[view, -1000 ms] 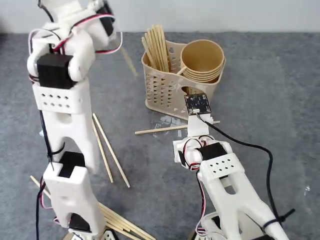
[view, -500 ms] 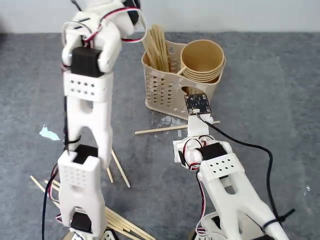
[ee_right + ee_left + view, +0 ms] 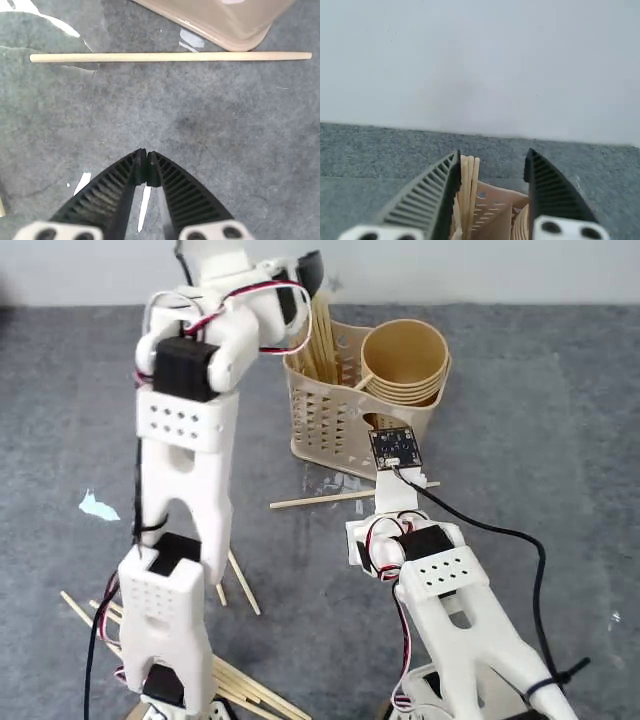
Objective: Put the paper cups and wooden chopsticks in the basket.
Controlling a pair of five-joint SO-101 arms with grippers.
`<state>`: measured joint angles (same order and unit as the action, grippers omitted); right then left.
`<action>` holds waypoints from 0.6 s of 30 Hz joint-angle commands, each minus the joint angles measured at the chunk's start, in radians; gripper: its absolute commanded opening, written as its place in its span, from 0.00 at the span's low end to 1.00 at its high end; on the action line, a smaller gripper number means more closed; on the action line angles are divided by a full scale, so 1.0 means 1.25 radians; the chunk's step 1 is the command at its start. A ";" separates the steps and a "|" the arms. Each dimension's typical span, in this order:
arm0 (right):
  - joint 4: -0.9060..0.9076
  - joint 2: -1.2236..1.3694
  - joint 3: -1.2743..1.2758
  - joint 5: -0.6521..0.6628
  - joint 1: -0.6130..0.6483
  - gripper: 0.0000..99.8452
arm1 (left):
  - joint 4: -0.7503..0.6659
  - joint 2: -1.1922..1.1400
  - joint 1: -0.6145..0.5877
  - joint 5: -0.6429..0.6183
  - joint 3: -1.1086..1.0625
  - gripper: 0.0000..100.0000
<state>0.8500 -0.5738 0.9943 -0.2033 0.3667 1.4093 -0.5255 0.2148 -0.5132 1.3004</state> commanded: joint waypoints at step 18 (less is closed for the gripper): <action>-0.014 -0.018 -0.004 -0.004 -0.004 0.01 | 0.276 0.122 -0.293 0.079 -0.220 0.13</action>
<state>0.8500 -0.5738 0.9943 -0.2033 0.3667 1.7346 -0.4258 -0.1258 -0.4764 1.1193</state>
